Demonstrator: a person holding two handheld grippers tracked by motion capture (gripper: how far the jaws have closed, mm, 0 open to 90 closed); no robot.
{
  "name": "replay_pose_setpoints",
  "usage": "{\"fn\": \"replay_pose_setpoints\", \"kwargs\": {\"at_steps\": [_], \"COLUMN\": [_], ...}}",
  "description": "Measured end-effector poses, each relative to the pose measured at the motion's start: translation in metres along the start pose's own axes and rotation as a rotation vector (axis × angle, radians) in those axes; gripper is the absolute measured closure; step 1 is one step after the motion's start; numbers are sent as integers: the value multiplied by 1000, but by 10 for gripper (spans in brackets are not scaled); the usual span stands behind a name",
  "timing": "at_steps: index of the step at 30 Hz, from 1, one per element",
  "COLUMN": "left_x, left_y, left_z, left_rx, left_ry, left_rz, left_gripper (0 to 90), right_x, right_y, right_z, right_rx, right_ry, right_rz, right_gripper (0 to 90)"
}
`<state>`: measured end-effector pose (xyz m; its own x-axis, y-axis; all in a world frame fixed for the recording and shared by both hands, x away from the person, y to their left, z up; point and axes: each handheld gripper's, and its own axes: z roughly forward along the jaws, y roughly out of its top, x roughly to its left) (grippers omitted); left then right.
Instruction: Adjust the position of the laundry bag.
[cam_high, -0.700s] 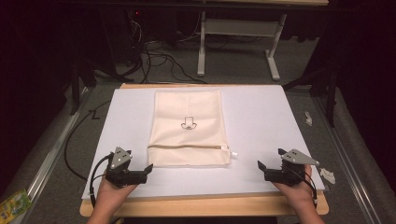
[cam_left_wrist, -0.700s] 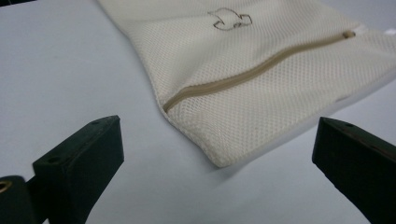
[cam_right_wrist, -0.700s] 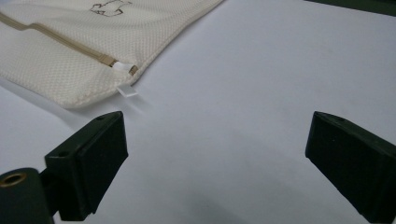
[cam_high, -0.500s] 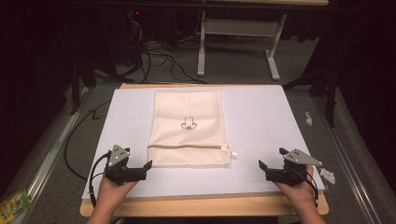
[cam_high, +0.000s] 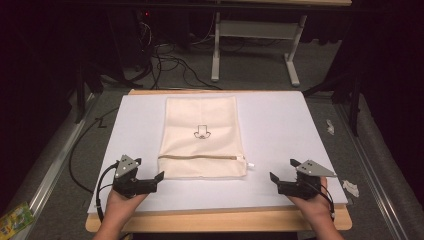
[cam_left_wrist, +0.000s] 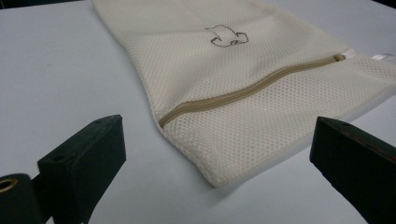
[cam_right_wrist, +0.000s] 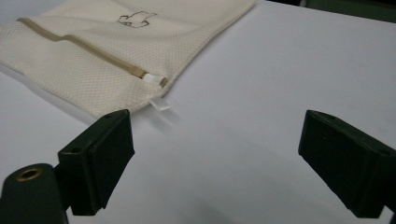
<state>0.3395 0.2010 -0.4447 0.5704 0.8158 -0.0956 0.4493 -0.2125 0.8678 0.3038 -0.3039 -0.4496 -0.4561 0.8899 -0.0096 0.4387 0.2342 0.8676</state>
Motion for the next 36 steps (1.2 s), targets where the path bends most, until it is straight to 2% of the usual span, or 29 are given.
{"fn": "replay_pose_setpoints", "kwargs": {"at_steps": [4, 5, 9, 13, 17, 21, 36], "left_x": [-1, -1, -1, -2, -4, -3, -3], "left_y": [1, 1, 0, 1, 1, 0, 0], "left_z": [0, 1, 3, 4, 4, 4, 4], "left_rx": [-10, -3, 11, 9, 12, 15, 10], "left_ry": [-1, -3, 3, 13, 11, 12, 12], "left_rz": [10, 22, 47, 58, 48, 32, 35], "left_gripper": [50, 56, 61, 68, 74, 75, 79], "right_x": [10, 15, 18, 13, 2, -3, -10], "right_y": [3, 4, 3, -1, -5, -4, -4], "right_z": [5, 7, 7, 5, 4, 2, -4], "right_rx": [6, 10, 18, 23, 31, 15, 10], "right_ry": [22, 26, 26, 16, 4, 0, -13], "right_rz": [-4, -20, -38, -36, -10, 8, 26], "right_gripper": [122, 126, 132, 137, 138, 136, 154]}}
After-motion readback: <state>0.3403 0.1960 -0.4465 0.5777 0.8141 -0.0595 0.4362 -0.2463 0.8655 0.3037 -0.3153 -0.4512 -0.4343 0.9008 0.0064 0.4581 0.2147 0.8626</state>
